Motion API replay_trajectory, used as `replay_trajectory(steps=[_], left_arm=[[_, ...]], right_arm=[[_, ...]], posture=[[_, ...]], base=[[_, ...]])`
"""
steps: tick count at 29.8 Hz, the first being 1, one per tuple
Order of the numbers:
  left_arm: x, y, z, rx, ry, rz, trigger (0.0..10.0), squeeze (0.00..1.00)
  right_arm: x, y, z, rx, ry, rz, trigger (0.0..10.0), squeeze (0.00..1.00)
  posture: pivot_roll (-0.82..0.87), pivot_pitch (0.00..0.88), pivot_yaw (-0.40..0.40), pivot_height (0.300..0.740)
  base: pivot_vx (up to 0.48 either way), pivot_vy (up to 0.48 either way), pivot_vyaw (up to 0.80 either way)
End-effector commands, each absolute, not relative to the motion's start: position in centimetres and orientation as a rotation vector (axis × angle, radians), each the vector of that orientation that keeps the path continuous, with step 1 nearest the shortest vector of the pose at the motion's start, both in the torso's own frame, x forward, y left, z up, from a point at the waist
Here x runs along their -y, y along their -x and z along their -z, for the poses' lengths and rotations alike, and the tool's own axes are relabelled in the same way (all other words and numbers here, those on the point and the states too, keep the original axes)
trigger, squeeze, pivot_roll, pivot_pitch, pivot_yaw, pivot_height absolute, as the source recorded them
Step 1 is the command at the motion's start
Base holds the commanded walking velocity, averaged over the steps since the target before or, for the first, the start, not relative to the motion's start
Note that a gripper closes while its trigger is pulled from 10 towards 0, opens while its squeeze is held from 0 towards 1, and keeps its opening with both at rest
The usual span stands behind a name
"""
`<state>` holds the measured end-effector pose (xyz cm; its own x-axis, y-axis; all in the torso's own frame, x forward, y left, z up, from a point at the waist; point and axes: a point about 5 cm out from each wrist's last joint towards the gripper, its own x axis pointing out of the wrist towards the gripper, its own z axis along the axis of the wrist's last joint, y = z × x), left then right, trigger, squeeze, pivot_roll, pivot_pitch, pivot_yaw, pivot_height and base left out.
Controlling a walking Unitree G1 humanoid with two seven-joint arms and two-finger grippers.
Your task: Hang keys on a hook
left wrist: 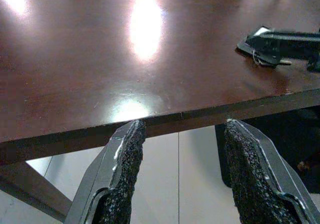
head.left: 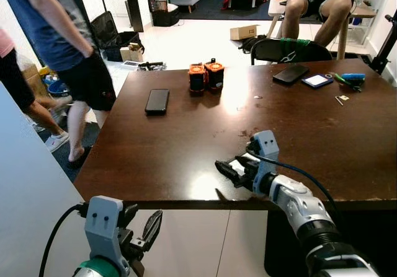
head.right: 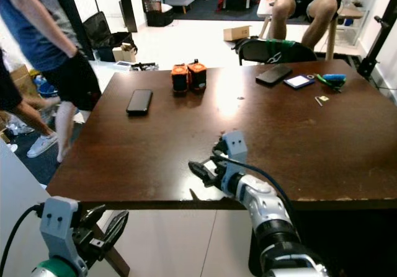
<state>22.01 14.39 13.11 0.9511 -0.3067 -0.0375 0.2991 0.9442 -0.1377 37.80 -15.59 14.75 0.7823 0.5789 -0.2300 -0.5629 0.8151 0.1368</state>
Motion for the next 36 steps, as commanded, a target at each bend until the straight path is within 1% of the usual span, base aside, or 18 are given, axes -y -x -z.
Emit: replay_trajectory(steps=[1,5,9,14,15,16,18,19,20,22,23,25,36], left_arm=[[-14.5,-21.8,-13.0,-0.072,0.126,0.315,10.0,0.0],[-14.4,-21.7,-12.9,-0.076,0.129,0.328,10.0,0.0],[-14.4,-21.7,-12.9,-0.076,0.13,0.331,10.0,0.0],[-14.2,-21.6,-12.9,-0.08,0.133,0.346,10.0,0.0],[-14.2,-21.6,-12.9,-0.081,0.134,0.348,10.0,0.0],[-14.2,-21.6,-12.9,-0.081,0.134,0.348,10.0,0.0],[-14.2,-21.6,-12.9,-0.083,0.134,0.35,10.0,0.0],[-14.2,-21.6,-12.9,-0.083,0.134,0.35,10.0,0.0],[-14.2,-21.6,-12.9,-0.083,0.134,0.351,10.0,0.0],[-14.2,-21.6,-12.9,-0.083,0.134,0.351,10.0,0.0],[-14.2,-21.6,-12.9,-0.084,0.134,0.351,10.0,0.0],[-14.1,-21.5,-12.9,-0.085,0.135,0.351,10.0,0.0],[-14.0,-21.4,-12.8,-0.085,0.134,0.356,10.0,0.0]], right_arm=[[15.2,-37.3,-13.5,-0.33,-0.046,-0.646,10.0,0.0],[15.0,-36.5,-12.3,-0.412,0.002,-0.704,10.0,0.0],[15.0,-36.4,-12.1,-0.42,0.007,-0.713,10.0,0.0],[15.4,-36.1,-11.7,-0.438,0.06,-0.729,10.0,0.0],[15.4,-36.0,-11.6,-0.429,0.108,-0.738,10.0,0.0],[15.4,-36.0,-11.6,-0.429,0.108,-0.738,10.0,0.0],[15.3,-35.7,-11.4,-0.382,0.244,-0.763,10.0,0.0],[15.3,-35.7,-11.4,-0.382,0.244,-0.763,10.0,0.0],[15.2,-35.6,-11.4,-0.369,0.29,-0.772,10.0,0.0],[15.2,-35.6,-11.4,-0.369,0.29,-0.772,10.0,0.0],[15.1,-35.5,-11.4,-0.343,0.339,-0.776,10.0,0.0],[15.0,-35.5,-11.4,-0.306,0.379,-0.754,10.0,0.0],[15.2,-35.6,-11.4,-0.284,0.393,-0.729,10.0,0.0]], posture=[[-0.12,0.088,0.173,0.74],[-0.12,0.082,0.174,0.74],[-0.12,0.082,0.174,0.74],[-0.12,0.081,0.176,0.74],[-0.12,0.081,0.176,0.74],[-0.12,0.081,0.176,0.74],[-0.12,0.081,0.176,0.74],[-0.12,0.081,0.176,0.74],[-0.12,0.081,0.176,0.74],[-0.12,0.081,0.176,0.74],[-0.12,0.082,0.176,0.74],[-0.12,0.082,0.176,0.74],[-0.12,0.073,0.171,0.74]], base=[[0.0,0.0,0.0],[0.0,0.0,0.0],[0.0,0.0,0.0],[0.0,0.0,0.0],[0.0,0.0,0.0],[0.0,0.0,0.0],[0.0,0.0,0.0],[0.0,0.0,0.0],[0.0,0.0,0.0],[0.0,0.0,0.0],[0.0,0.0,0.0],[0.0,0.0,0.0],[0.0,0.0,0.0]])
